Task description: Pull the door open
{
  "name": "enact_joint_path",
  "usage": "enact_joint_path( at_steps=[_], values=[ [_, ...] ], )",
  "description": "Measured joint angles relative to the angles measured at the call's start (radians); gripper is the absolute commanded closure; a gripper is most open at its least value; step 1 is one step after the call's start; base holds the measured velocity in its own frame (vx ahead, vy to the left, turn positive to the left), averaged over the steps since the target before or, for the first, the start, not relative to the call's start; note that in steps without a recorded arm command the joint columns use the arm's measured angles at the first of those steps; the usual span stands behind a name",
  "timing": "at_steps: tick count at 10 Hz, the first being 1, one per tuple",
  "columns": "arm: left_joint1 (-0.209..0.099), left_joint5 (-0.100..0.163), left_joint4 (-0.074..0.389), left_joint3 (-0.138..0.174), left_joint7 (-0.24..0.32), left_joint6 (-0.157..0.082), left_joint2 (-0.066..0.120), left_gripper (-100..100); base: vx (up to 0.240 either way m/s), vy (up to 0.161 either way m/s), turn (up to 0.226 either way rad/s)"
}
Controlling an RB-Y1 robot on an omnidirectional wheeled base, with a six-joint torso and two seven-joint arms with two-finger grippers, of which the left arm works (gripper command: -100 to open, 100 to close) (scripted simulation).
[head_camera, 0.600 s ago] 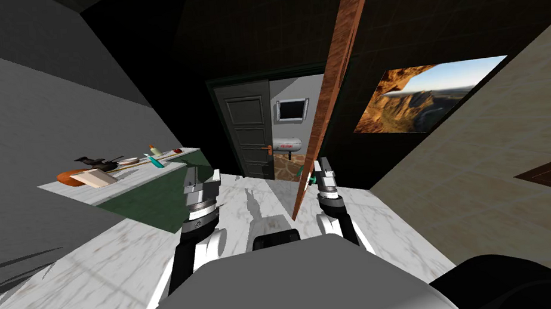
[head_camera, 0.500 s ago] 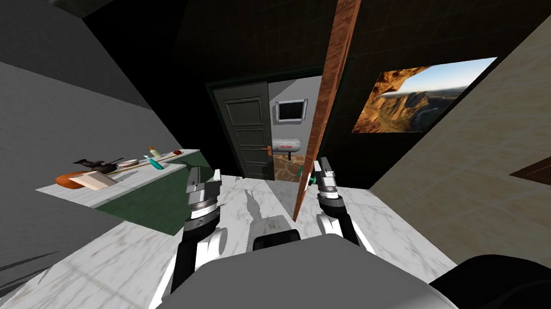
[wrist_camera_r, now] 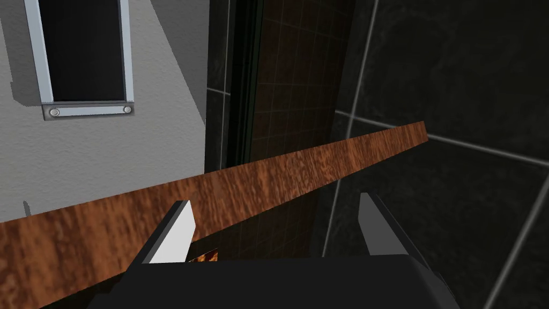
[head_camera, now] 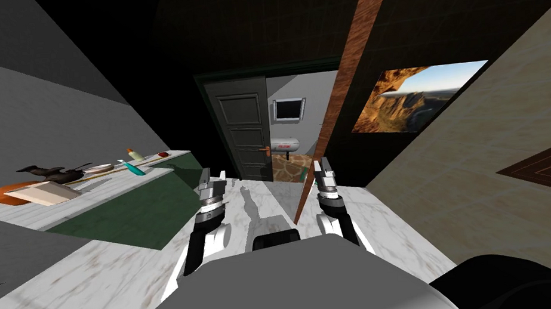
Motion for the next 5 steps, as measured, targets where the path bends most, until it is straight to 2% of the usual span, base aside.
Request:
enact_joint_path(
  at_steps=[5],
  values=[
    [-0.084,0.056,0.131,0.006,-0.058,0.004,0.021,-100,0.084,0.05,-0.098]
  ],
)
